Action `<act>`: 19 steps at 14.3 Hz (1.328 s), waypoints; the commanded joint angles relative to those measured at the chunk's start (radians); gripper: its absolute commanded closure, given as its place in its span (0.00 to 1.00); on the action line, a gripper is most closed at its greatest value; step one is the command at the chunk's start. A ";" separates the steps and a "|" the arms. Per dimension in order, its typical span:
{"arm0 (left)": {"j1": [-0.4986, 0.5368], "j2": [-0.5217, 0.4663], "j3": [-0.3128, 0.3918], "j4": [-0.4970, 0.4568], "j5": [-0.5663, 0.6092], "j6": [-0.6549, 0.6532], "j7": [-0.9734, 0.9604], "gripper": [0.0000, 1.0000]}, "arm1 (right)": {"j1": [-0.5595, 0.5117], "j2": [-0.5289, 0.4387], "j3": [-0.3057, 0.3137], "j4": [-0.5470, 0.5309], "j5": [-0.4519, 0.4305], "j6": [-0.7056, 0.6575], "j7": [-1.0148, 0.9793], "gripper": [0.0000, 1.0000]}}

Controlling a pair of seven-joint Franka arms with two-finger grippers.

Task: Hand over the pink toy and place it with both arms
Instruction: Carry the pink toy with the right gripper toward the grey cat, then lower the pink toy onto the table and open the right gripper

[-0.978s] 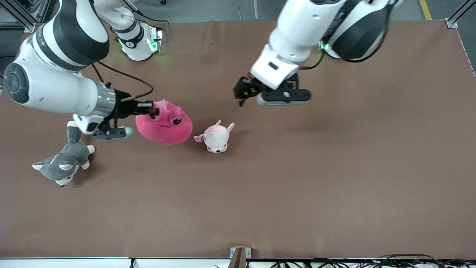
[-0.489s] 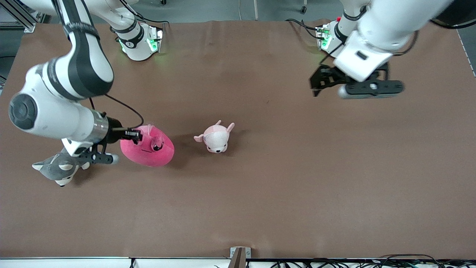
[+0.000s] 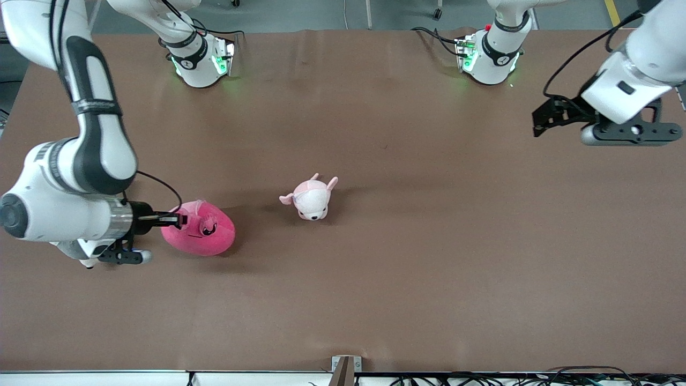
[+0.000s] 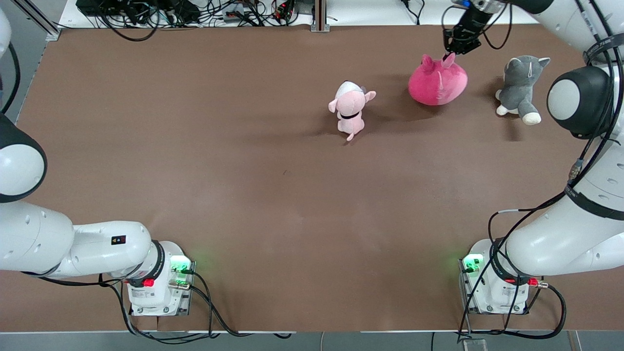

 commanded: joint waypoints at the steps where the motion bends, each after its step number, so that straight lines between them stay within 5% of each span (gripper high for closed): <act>1: 0.082 -0.033 -0.006 -0.022 -0.016 0.026 0.092 0.00 | -0.068 0.021 0.019 0.020 0.080 -0.110 -0.131 1.00; 16: 0.125 0.067 -0.013 0.131 0.042 0.081 0.143 0.00 | -0.150 0.153 0.019 0.030 0.226 -0.167 -0.458 0.99; 17: 0.125 0.066 -0.013 0.131 0.042 0.081 0.143 0.00 | -0.148 0.149 0.019 0.036 0.226 -0.164 -0.458 0.79; 18: 0.125 0.066 -0.015 0.131 0.042 0.081 0.143 0.00 | -0.147 0.146 0.019 0.053 0.224 -0.164 -0.460 0.09; 19: 0.127 0.066 -0.013 0.129 0.042 0.081 0.145 0.00 | -0.150 0.145 0.019 0.072 0.224 -0.163 -0.454 0.00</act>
